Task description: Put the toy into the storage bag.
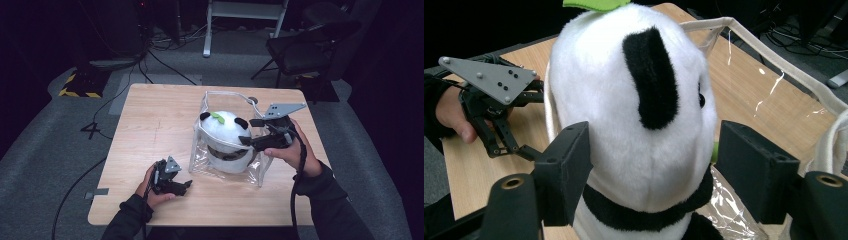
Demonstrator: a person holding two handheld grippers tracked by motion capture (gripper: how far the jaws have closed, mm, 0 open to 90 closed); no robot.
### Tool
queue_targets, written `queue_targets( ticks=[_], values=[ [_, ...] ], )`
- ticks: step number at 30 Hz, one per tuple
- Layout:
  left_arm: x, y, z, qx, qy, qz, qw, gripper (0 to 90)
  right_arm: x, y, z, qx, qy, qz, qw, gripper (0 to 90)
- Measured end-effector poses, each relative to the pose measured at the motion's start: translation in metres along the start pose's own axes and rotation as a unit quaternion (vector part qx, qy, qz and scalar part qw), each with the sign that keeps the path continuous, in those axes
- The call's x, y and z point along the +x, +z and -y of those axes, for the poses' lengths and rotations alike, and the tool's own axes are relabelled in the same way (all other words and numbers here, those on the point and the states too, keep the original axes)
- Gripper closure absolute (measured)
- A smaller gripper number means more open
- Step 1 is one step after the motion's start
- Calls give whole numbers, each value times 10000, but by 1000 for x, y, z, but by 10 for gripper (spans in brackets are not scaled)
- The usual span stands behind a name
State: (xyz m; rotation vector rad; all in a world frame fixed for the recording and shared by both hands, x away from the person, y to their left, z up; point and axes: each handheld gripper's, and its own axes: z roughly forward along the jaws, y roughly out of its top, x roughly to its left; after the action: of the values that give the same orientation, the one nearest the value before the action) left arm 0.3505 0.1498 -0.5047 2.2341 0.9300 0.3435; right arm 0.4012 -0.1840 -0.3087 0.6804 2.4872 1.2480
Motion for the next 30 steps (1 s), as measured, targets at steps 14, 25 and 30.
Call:
queue_targets(
  ticks=[14, 25, 30],
  values=[
    [0, 0, 0, -1, -1, -1, 10000, 151, -3, -14, -1, -115, -76, 120, 9998, 282],
    [0, 0, 0, 0, 1, 0, 10000, 151, -4, -26, 4, -185, -134, 409, 9989, 261],
    [0, 0, 0, 0, 1, 0, 10000, 151, -9, -32, 9, -178, -96, 572, 9982, 245]
  ],
)
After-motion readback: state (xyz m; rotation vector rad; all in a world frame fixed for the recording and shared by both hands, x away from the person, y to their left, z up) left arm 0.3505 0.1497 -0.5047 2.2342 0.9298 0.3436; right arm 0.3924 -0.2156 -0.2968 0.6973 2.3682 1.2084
